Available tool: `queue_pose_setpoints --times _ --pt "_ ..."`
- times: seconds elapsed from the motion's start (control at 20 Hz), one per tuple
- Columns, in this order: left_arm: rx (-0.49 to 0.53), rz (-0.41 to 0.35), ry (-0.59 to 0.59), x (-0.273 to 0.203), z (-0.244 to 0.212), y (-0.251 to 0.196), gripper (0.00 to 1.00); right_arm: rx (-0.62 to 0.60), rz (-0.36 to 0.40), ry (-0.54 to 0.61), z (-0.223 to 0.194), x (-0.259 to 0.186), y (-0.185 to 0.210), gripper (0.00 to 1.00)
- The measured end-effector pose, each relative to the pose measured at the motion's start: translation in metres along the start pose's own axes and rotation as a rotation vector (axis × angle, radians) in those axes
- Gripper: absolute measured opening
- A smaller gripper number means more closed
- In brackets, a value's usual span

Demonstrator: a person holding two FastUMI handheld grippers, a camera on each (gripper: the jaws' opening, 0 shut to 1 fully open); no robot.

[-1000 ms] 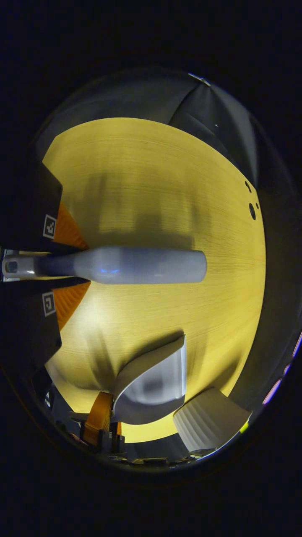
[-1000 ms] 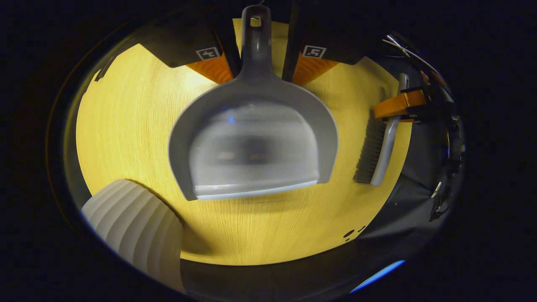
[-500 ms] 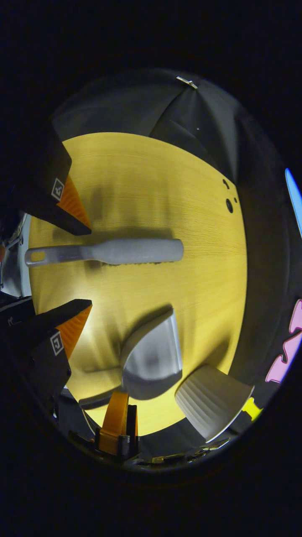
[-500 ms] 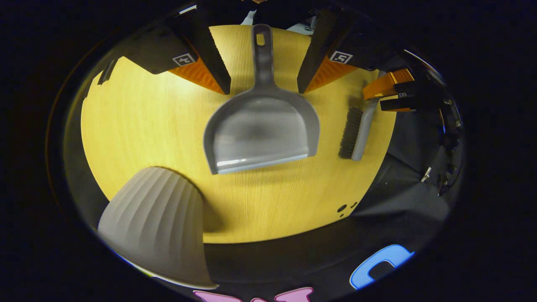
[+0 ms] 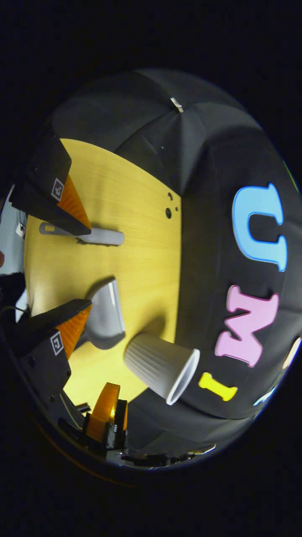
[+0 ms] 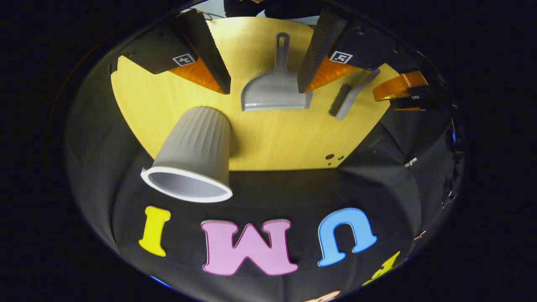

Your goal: Pick up the small broom and dustpan from the desktop, sweep the trash into the dustpan with the broom, and then empty the trash into the garbage bin.

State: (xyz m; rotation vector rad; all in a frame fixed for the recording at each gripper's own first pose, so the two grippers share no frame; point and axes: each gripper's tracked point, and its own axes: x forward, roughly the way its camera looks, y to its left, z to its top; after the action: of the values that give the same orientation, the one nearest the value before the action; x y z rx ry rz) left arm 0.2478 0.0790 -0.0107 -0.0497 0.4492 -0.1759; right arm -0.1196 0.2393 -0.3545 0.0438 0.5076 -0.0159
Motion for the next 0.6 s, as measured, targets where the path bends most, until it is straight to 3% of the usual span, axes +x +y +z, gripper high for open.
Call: queue_pose_setpoints --times 0.15,0.25,0.45,0.6 --pt "-0.053 0.048 -0.15 -0.018 0.009 -0.004 0.96 -0.033 -0.026 -0.087 0.003 -0.011 -0.005 0.99" --pt "-0.048 0.069 -0.175 -0.029 0.007 -0.009 0.96 -0.033 -0.074 -0.154 0.006 -0.023 -0.017 0.99" --pt "0.032 0.087 -0.243 -0.038 0.017 -0.012 0.96 -0.031 -0.084 -0.188 0.0 -0.027 -0.014 0.99" --pt "0.098 0.055 -0.304 -0.047 0.024 -0.027 0.96 -0.053 -0.085 -0.181 -0.005 -0.035 -0.015 0.99"
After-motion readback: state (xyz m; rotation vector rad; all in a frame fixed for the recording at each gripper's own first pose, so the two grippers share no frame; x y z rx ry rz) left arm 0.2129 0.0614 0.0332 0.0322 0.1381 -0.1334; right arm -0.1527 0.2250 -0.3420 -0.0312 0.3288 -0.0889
